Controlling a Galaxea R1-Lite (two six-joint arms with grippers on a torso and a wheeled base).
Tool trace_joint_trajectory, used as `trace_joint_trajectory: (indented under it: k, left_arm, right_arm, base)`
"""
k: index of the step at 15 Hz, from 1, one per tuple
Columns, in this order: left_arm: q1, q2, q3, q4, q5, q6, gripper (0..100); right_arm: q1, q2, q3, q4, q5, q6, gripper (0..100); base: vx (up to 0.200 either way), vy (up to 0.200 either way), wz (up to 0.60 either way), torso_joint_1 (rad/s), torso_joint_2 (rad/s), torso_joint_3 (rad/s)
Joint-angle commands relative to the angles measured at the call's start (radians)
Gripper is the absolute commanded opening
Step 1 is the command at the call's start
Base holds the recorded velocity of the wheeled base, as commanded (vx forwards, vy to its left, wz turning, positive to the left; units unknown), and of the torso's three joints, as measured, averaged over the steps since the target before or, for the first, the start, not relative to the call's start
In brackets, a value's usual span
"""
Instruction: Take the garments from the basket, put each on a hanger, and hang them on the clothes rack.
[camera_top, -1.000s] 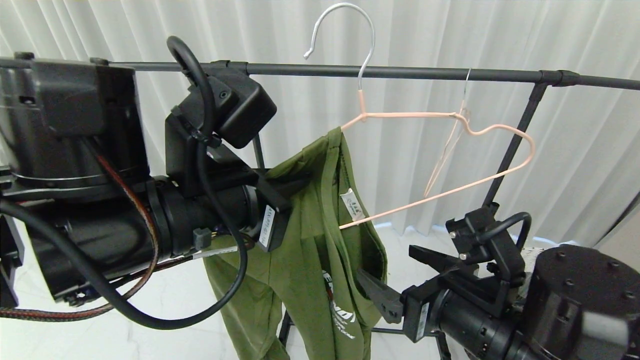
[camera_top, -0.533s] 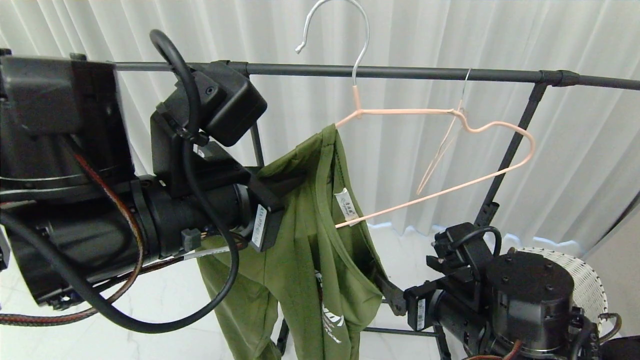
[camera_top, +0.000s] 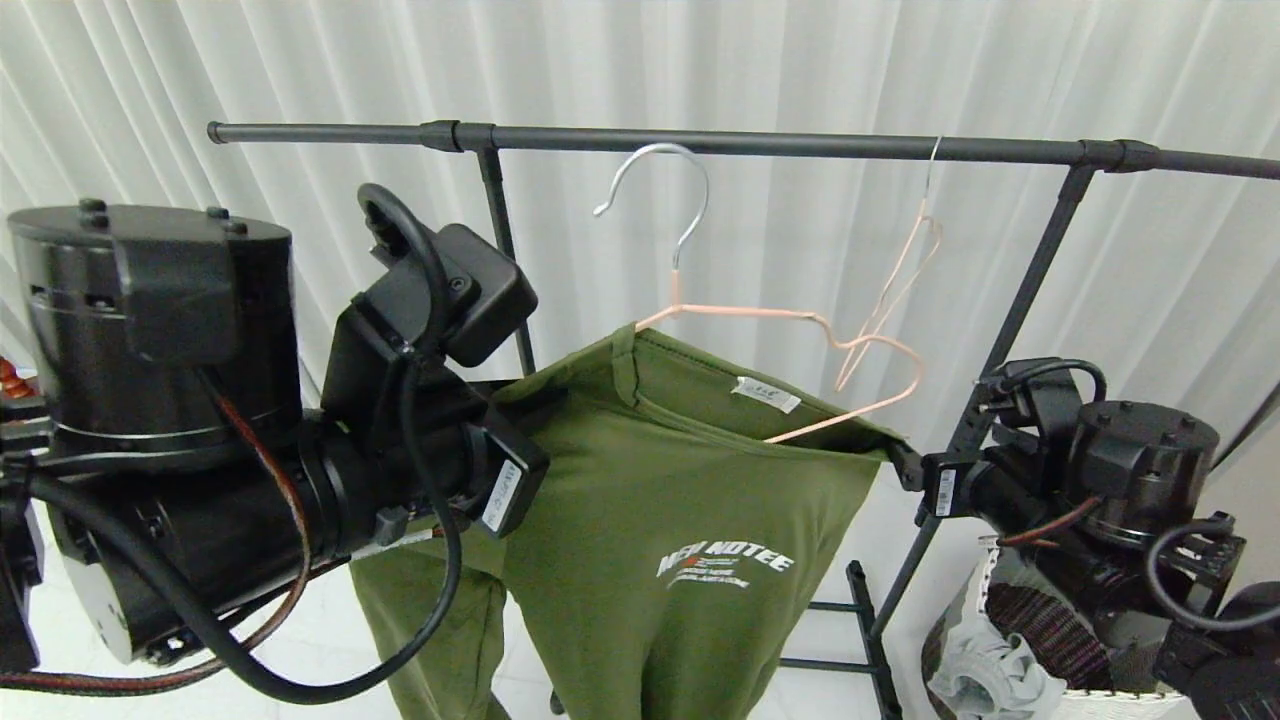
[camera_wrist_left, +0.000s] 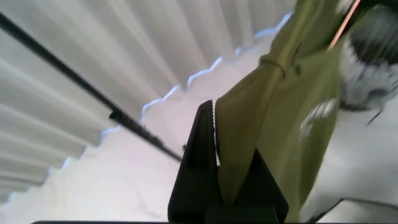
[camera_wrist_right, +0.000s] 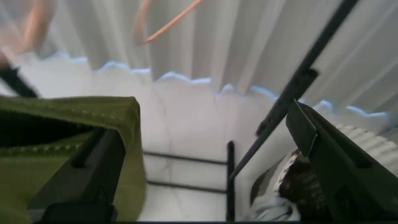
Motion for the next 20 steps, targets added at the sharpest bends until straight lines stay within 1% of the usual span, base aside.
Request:
trace_joint_trajectory:
  k: [1, 2, 6, 8, 9, 10, 12, 14, 15, 16, 18, 20]
  left_arm:
    - [0.024, -0.002, 0.047, -0.001, 0.013, 0.030, 0]
    - [0.026, -0.005, 0.067, -0.001, 0.013, 0.052, 0]
    - [0.028, 0.000, 0.095, 0.000, 0.016, 0.058, 0]
    - [0.028, 0.018, 0.096, 0.000, 0.073, 0.069, 0]
    - [0.028, 0.023, 0.096, 0.000, 0.087, 0.067, 0]
    - [0.028, 0.033, 0.092, -0.001, 0.099, 0.066, 0]
    - [0.021, 0.041, 0.079, -0.030, 0.095, 0.055, 0]
    - [0.020, 0.050, 0.082, -0.092, 0.085, 0.055, 0]
    - [0.020, 0.056, 0.084, -0.119, 0.076, 0.055, 0]
    - [0.020, 0.056, 0.084, -0.122, 0.076, 0.055, 0]
    - [0.020, 0.056, 0.092, -0.122, 0.061, 0.055, 0]
    - [0.017, 0.053, 0.096, -0.124, 0.038, 0.055, 0]
  right_arm:
    - [-0.045, -0.020, -0.018, -0.008, 0.000, -0.007, 100]
    - [-0.047, -0.038, -0.024, -0.010, 0.003, -0.007, 100]
    - [-0.045, -0.095, -0.026, -0.008, 0.011, -0.027, 100]
    - [-0.028, -0.164, -0.023, -0.005, 0.074, -0.071, 100]
    - [-0.022, -0.181, -0.020, -0.001, 0.088, -0.083, 100]
    - [0.012, -0.218, -0.007, 0.012, 0.111, -0.105, 100]
    - [0.078, -0.264, 0.045, 0.028, 0.149, -0.142, 100]
    - [0.107, -0.291, 0.105, 0.030, 0.218, -0.191, 100]
    - [0.114, -0.311, 0.131, 0.032, 0.284, -0.227, 100]
    - [0.118, -0.324, 0.132, 0.041, 0.312, -0.249, 100]
    - [0.118, -0.364, 0.106, 0.108, 0.339, -0.263, 100]
    - [0.118, -0.420, 0.054, 0.234, 0.391, -0.263, 100]
  base:
    - [0.000, 0.000, 0.00, 0.000, 0.00, 0.000]
    - [0.000, 0.000, 0.00, 0.000, 0.00, 0.000]
    - [0.000, 0.000, 0.00, 0.000, 0.00, 0.000]
    - [0.000, 0.000, 0.00, 0.000, 0.00, 0.000]
    - [0.000, 0.000, 0.00, 0.000, 0.00, 0.000]
    - [0.000, 0.000, 0.00, 0.000, 0.00, 0.000]
    - [0.000, 0.000, 0.00, 0.000, 0.00, 0.000]
    - [0.000, 0.000, 0.00, 0.000, 0.00, 0.000]
    - [0.000, 0.000, 0.00, 0.000, 0.00, 0.000]
    - [0.000, 0.000, 0.00, 0.000, 0.00, 0.000]
    - [0.000, 0.000, 0.00, 0.000, 0.00, 0.000]
    - [0.000, 0.000, 0.00, 0.000, 0.00, 0.000]
